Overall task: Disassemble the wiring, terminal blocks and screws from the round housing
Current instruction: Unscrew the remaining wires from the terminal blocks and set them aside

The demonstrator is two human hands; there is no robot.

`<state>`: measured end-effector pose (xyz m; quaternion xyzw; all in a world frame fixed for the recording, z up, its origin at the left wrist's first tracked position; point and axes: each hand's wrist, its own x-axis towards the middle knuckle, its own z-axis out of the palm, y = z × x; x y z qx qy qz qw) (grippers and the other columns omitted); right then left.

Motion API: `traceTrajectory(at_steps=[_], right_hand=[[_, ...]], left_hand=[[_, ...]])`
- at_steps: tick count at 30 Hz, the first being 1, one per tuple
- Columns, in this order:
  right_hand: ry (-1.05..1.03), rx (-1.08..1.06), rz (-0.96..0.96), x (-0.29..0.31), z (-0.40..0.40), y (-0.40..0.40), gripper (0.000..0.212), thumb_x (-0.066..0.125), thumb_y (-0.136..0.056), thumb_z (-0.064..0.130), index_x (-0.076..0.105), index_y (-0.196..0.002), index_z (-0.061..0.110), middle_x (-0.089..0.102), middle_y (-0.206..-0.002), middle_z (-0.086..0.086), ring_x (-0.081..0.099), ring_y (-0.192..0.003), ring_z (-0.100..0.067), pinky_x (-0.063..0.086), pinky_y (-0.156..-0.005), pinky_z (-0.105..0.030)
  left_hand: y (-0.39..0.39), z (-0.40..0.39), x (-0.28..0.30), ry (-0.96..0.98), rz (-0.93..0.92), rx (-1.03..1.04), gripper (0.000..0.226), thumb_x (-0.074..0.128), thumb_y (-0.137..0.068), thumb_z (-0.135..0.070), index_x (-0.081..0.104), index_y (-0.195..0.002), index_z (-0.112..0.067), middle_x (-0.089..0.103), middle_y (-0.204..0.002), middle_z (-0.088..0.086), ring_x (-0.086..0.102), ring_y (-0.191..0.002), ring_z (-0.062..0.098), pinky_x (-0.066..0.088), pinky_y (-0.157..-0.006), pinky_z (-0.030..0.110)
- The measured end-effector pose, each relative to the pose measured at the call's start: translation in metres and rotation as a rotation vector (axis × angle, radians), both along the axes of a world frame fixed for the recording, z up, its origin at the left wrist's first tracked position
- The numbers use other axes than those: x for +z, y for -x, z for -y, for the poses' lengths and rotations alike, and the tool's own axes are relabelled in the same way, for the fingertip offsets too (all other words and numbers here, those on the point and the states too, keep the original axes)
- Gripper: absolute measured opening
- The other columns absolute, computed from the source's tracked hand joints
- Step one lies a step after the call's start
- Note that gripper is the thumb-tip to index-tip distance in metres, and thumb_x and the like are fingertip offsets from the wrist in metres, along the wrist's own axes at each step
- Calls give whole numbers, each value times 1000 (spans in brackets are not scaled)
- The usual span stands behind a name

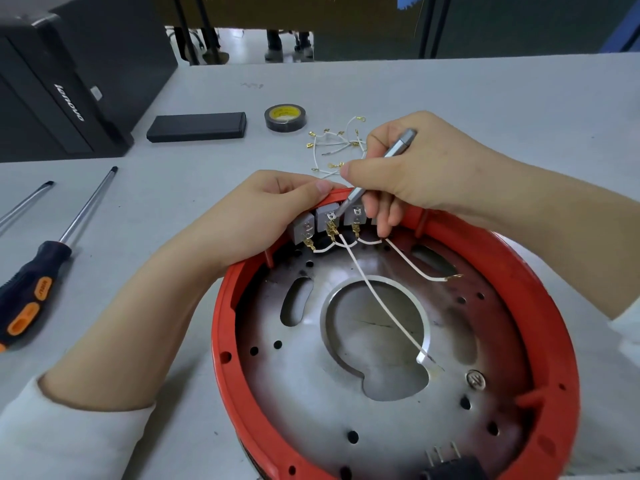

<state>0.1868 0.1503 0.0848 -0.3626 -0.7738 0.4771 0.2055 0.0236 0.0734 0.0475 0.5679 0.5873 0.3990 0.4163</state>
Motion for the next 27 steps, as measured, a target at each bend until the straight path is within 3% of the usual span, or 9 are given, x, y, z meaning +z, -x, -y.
traceTrajectory(at_steps=[5,16,27], right_hand=[[-66,-63,-96,-10,7,-4,29,56,-88,8,45,-62,13,59,-45,-6,59,-35,-21,37,-34,-16],[-150,-99,-202,-19,10,-9,36,60,-89,14,44,-58,19,60,-46,-7,60,-37,-22,40,-36,-18],[-91,-74,-158,-15,8,-6,29,67,-86,13,49,-63,13,61,-45,-5,58,-35,-17,40,-34,-16]], left_hand=[[1,0,0,2,-27,-11,27,47,-100,-30,73,-103,-26,76,-96,-6,69,-91,6,51,-79,12],[0,0,0,-18,-36,3,25,48,-99,-29,73,-98,-31,75,-97,-10,68,-91,0,47,-75,6],[0,0,1,-19,-68,2,25,47,-100,-29,72,-102,-30,75,-99,-9,67,-99,6,48,-81,8]])
